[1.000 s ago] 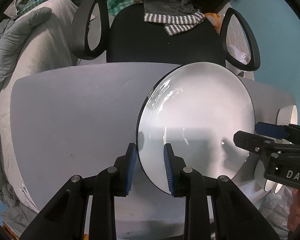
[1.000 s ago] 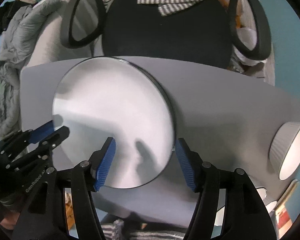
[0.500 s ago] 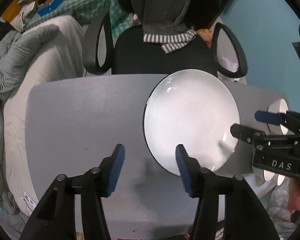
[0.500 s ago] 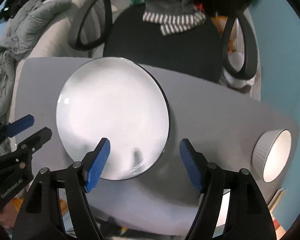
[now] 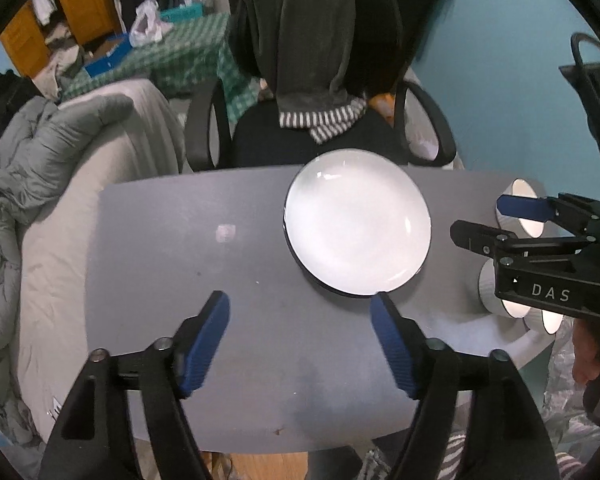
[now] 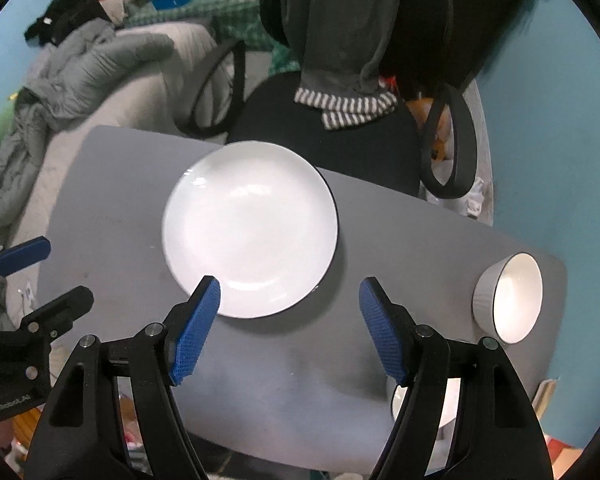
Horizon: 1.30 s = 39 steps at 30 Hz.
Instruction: Organize plates and bowls
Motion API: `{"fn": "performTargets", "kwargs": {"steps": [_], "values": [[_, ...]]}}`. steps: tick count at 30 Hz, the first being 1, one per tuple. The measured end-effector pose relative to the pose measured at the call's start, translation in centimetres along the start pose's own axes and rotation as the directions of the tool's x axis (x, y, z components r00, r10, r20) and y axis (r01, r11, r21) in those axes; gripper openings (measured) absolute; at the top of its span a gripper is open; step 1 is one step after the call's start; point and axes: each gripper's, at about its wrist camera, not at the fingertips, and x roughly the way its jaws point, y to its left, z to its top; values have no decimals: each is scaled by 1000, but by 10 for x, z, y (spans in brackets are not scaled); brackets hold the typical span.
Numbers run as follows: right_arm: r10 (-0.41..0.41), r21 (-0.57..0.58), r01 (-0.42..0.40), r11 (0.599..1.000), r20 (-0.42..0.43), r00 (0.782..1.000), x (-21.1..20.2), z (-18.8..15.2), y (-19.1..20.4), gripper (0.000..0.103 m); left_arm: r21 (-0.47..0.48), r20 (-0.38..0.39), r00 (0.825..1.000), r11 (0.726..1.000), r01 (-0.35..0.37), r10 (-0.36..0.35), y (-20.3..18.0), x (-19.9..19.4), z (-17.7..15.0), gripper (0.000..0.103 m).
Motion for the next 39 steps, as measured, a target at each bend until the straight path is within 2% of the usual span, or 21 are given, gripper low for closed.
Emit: {"fn": "performTargets", "kwargs": {"steps": [6, 12, 15, 22, 27, 31, 36, 39], "values": [[23, 18, -25, 1000, 120, 992, -37, -17, 9, 72, 11, 62, 998, 1000, 9, -10, 4, -31, -17, 80], [60, 68, -81, 994, 269, 961, -76, -39, 14, 72, 20, 96, 995, 1000, 12, -14, 9, -51, -38, 80], [43, 85, -70, 994, 283, 958, -87, -48, 16, 72, 26, 121, 992, 999, 28, -31, 10, -62, -49, 80], [-52, 115, 17, 993, 310, 949, -114, -70, 14, 72, 65, 154, 985, 996, 68, -78, 6, -83, -63, 81], [-97, 171, 40, 984, 340, 936, -132, -89, 3, 72, 159, 219, 965, 982, 107, -141, -10, -93, -67, 81], [-115, 216, 37, 976, 362, 925, -141, -100, -9, 72, 226, 212, 963, 967, 121, -170, -29, -93, -64, 81], [-155, 300, 44, 953, 357, 921, -144, -116, -35, 72, 282, 187, 947, 938, 202, -260, -57, -92, -60, 81], [-175, 343, 43, 938, 364, 915, -144, -126, -52, 72, 325, 146, 953, 923, 207, -266, -81, -84, -55, 81]]}}
